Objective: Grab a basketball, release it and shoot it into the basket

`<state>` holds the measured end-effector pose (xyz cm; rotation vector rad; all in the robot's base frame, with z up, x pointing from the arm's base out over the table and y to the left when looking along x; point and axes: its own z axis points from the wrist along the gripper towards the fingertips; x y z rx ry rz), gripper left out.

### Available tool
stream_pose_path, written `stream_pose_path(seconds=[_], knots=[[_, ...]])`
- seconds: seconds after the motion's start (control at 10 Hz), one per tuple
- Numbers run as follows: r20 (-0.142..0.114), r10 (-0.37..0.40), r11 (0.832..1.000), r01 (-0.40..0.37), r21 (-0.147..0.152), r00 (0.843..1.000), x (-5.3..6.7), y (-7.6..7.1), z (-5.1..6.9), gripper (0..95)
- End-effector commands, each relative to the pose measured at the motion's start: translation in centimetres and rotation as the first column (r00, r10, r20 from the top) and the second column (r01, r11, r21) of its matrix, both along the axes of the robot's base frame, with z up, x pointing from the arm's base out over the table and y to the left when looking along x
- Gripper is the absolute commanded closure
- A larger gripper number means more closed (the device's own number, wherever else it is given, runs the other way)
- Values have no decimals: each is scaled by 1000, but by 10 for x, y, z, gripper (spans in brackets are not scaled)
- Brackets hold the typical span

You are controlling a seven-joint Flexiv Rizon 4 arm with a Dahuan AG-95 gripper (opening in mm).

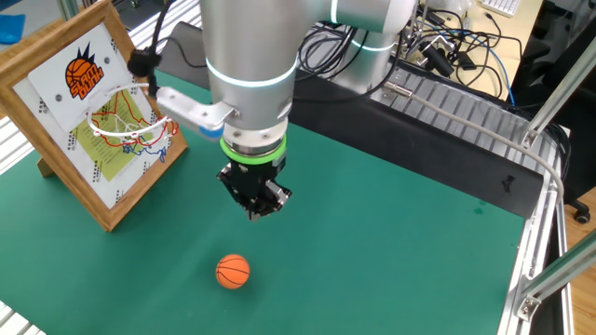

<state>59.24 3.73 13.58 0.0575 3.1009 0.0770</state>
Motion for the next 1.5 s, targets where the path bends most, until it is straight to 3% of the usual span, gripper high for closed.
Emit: stream_pose_path(seconds=[0.1, 0.2, 0.5, 0.6, 0.8, 1.5], knots=[[36, -31, 999, 31, -8, 999, 1, 1, -2, 0], [37, -31, 999, 31, -9, 999, 3, 2, -4, 0], [40, -35, 999, 35, -18, 999, 27, 7, -17, 0], [42, -35, 999, 36, -26, 999, 48, 5, -18, 0], [37, -30, 999, 31, -25, 999, 61, 2, -21, 0], [26, -23, 999, 24, -21, 999, 70, 1, -46, 0]])
